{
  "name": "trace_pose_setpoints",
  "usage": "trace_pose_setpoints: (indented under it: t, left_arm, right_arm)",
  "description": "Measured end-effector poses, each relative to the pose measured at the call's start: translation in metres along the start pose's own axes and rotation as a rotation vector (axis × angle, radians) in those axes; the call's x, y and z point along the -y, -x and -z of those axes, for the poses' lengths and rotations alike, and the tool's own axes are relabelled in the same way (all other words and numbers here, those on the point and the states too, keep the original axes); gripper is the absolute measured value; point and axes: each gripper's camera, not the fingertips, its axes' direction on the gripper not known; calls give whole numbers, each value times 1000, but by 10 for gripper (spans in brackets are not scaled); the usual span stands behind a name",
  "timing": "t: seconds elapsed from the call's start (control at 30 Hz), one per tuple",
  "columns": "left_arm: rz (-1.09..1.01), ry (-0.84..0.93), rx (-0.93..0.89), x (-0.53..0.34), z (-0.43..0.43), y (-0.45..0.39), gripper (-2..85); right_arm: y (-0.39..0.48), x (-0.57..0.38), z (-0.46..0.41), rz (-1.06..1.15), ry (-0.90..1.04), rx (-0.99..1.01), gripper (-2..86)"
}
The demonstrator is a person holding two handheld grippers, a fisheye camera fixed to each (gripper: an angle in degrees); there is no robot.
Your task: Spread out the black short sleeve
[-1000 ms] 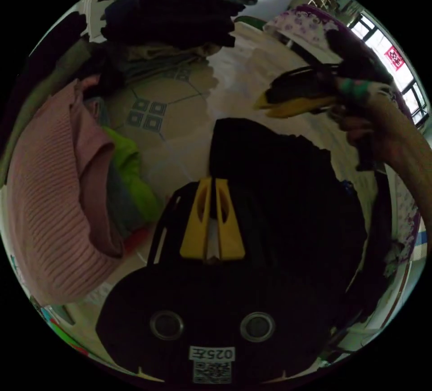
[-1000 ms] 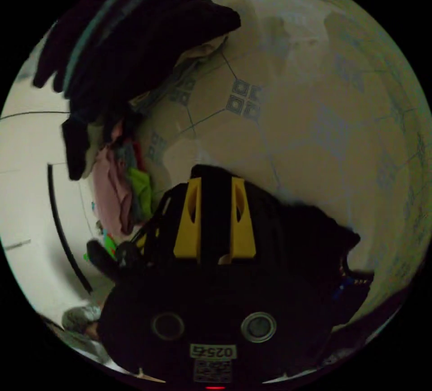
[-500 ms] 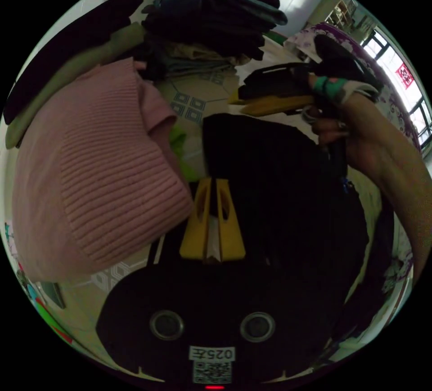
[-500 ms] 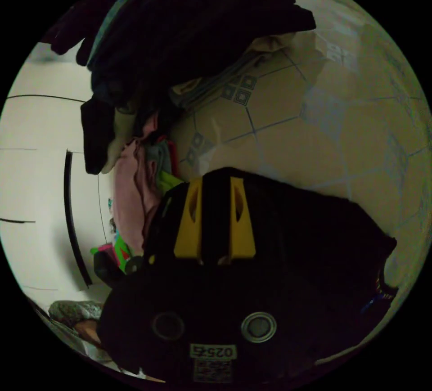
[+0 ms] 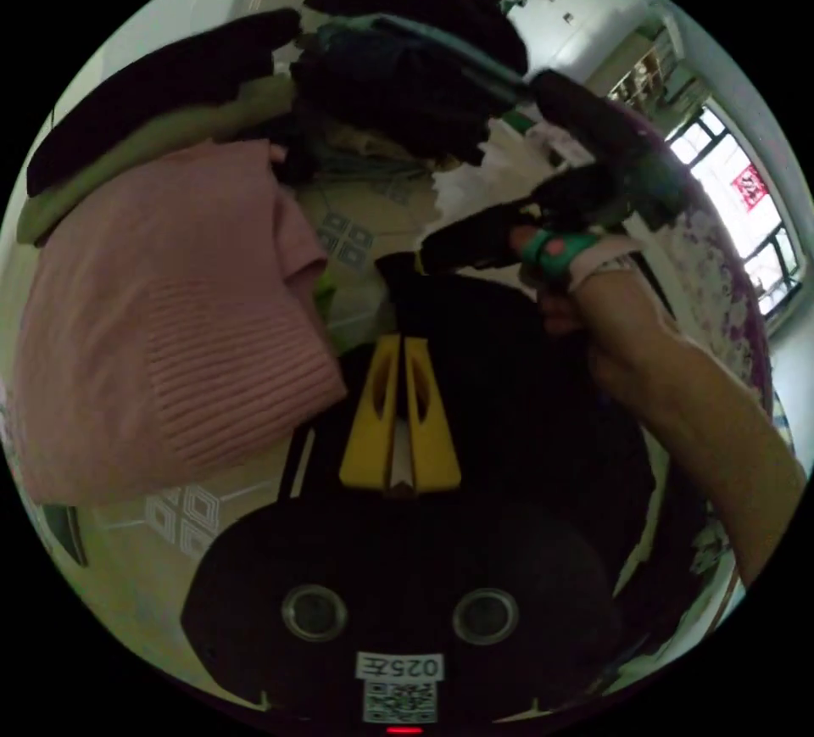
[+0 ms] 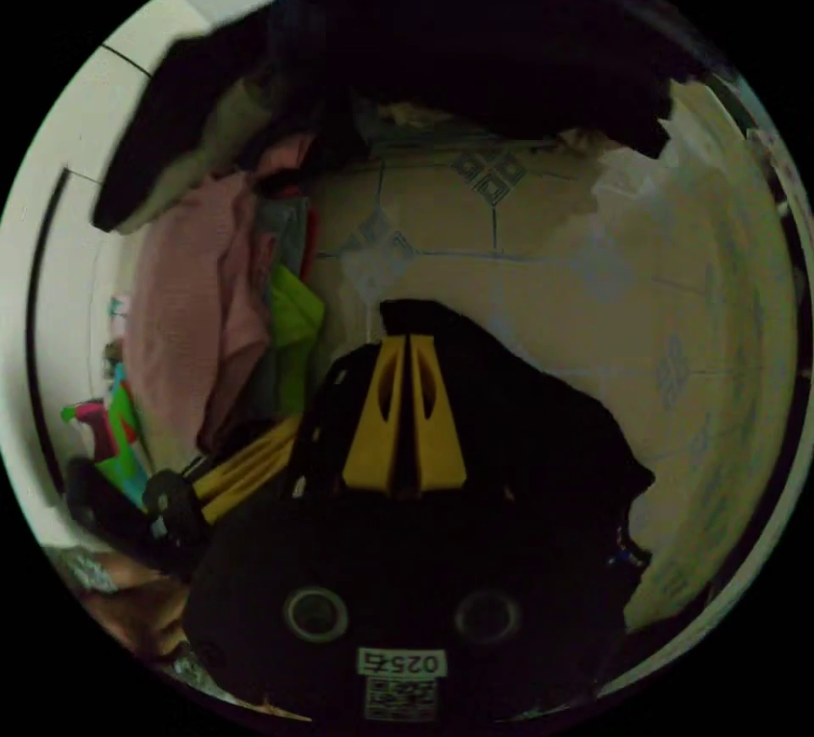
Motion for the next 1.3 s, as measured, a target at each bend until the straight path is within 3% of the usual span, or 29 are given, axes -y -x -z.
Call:
trace_pose_setpoints:
  t: [0.13, 0.2, 0.27, 0.37, 0.43, 0.5, 0.6, 0.73, 0.87, 0.93, 1.03, 1.2, 1.3]
  left_arm:
    - [-203, -132, -157, -16, 45, -41, -8]
    - [-346, -77, -195, -32, 43, -67, -3]
    - [-495, 55, -205, -62, 13, -88, 26]
    - [-489, 240, -264, -90, -12, -82, 31]
    - [-539, 130, -285, -103, 7, -69, 36]
    - [-530, 23, -246, -104, 27, -49, 34]
    - [-435, 46, -185, -83, 29, -16, 37]
    - [-376, 211, -92, -59, -4, -3, 37]
    - [-467, 117, -55, -62, -2, -28, 36]
    - [-559, 127, 36, -66, -13, -44, 36]
    - [-595, 194, 218, -66, -49, -47, 4]
    - [-469, 31, 185, -44, -4, -10, -11]
    - [-206, -110, 63, -22, 51, 47, -13]
  right_arm:
    - [-100, -87, 56, -127, -294, 302, 26]
    - [-144, -129, 47, -197, -338, 330, 79]
    - [-199, -177, 6, -390, -257, 291, 133]
    - [-244, -219, -29, -558, -269, 492, 138]
    - [-252, -231, -31, -588, -402, 534, 146]
    - [-250, -225, -31, -537, -464, 564, 159]
    - [-224, -194, -33, -346, -435, 468, 160]
    - [-167, -137, -63, -38, -197, 104, 156]
    - [-131, -99, -106, 188, 13, -173, 140]
    - [-129, -89, -120, 226, 71, -202, 113]
    - [-142, -79, -115, 193, 58, -141, 27]
    - [-170, -55, -91, 78, 64, 139, 7]
    - [-178, -24, -79, -32, 24, 434, 11]
